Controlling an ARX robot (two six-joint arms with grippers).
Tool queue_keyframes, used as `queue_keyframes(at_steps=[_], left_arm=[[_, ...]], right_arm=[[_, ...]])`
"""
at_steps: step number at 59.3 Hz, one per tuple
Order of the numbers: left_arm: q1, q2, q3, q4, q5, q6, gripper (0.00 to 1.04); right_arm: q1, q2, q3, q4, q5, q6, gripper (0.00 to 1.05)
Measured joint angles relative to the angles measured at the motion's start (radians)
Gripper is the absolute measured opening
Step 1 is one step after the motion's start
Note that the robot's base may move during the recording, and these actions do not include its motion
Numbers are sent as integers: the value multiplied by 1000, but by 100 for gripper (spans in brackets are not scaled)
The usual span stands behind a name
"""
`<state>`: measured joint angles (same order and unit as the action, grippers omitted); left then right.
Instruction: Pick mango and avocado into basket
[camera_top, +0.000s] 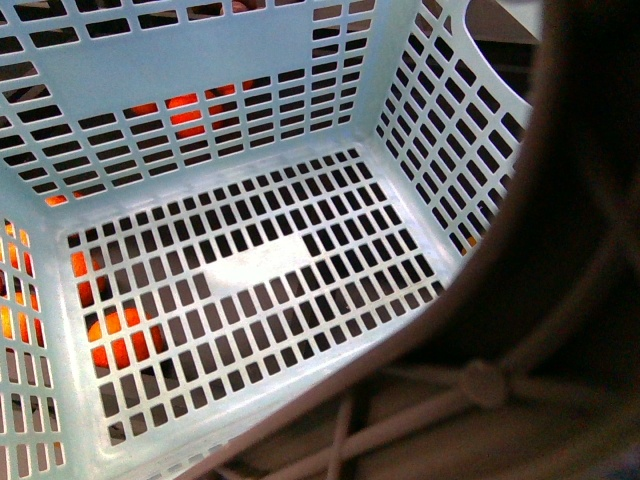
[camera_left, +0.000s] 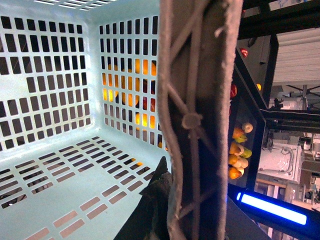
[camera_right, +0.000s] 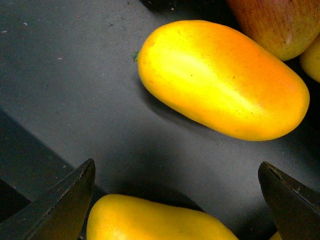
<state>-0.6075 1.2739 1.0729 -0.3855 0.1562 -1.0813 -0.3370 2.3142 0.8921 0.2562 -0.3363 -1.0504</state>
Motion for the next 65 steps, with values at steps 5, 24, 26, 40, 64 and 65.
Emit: queue_keyframes(at_steps=[5, 24, 26, 40, 64, 65], left_arm=[[0, 0, 0, 0, 0, 0, 7], [0, 0, 0, 0, 0, 0, 7], [0, 0, 0, 0, 0, 0, 7], [0, 0, 0, 0, 0, 0, 7], [0, 0, 0, 0, 0, 0, 7], [0, 0, 0, 0, 0, 0, 7]], right_arm=[[5, 14, 14, 11, 3, 8, 96], [43, 58, 94, 21, 5, 63, 96], [45, 62, 100, 18, 6, 64, 96], [66, 96, 142, 13, 26, 70, 96], [72, 139, 185, 46, 35, 76, 96], [74, 142, 188, 49, 35, 80, 96]])
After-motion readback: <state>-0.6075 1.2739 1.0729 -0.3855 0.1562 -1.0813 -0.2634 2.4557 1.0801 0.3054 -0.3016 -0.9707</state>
